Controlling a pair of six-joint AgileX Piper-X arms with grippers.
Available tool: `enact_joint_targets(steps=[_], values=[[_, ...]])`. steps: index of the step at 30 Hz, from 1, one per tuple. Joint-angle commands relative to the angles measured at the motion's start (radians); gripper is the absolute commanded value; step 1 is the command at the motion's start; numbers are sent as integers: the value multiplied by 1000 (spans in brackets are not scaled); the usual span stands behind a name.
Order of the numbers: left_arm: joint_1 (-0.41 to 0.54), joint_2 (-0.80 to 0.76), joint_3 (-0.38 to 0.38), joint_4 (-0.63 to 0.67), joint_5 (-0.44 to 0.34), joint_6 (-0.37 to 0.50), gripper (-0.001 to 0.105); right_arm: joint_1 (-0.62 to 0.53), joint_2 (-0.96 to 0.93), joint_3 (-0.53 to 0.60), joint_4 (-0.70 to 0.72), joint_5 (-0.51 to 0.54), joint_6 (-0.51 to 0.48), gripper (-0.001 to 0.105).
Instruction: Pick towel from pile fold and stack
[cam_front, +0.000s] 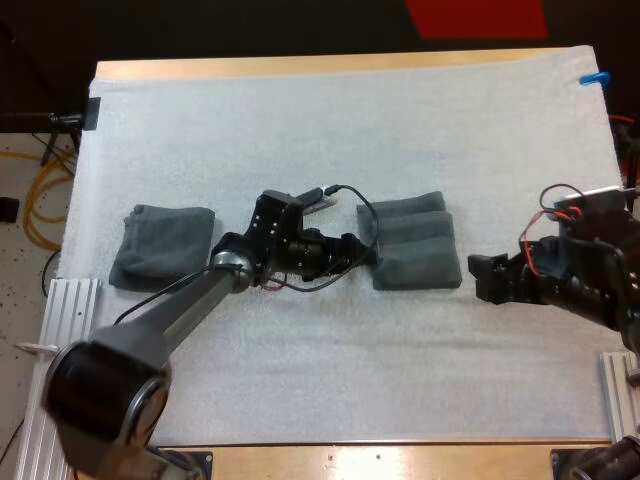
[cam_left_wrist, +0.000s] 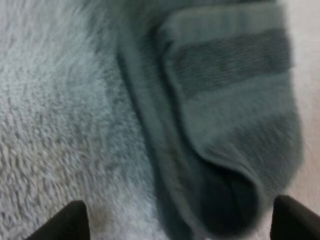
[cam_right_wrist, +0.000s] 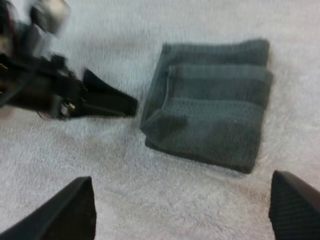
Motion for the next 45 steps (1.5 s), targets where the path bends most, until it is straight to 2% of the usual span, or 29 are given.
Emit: enact_joint_targets(steps=[1, 4, 8, 13, 22, 26, 28, 30, 35, 36, 39, 42, 45], values=[[-4, 17, -20, -18, 17, -21, 71, 1, -17, -6, 10, 13, 3, 70], [-6, 39, -35, -17, 10, -33, 71, 1, -24, -6, 15, 29, 3, 70], [-28, 65, -57, 26, -35, -46, 71, 1, -24, -6, 21, 33, 3, 70], [-81, 103, -124, 71, -58, -54, 71, 1, -24, -6, 27, 33, 3, 70], [-137, 198, -279, 102, -7, -116, 71, 1, -24, -6, 53, 33, 3, 70], [-140, 213, -306, 137, -12, -116, 69, 1, -24, -6, 60, 33, 3, 70], [-142, 212, -306, 137, -17, -116, 62, 1, -24, -6, 60, 33, 3, 70], [-142, 212, -306, 137, -18, -116, 50, 1, -24, -6, 60, 33, 3, 70], [-142, 212, -306, 137, -17, -96, 4, 1, -24, -6, 60, 33, 3, 70], [-142, 212, -306, 137, -17, -81, 0, 1, -24, -6, 60, 33, 3, 70], [-137, 210, -306, 149, -13, -32, 0, 1, -24, -6, 60, 33, 3, 70], [-111, 181, -306, 201, -21, 59, 0, 1, -24, -6, 60, 33, 3, 70], [-65, 123, -306, 290, -67, 191, 0, 1, -24, -6, 51, 15, 3, 70]])
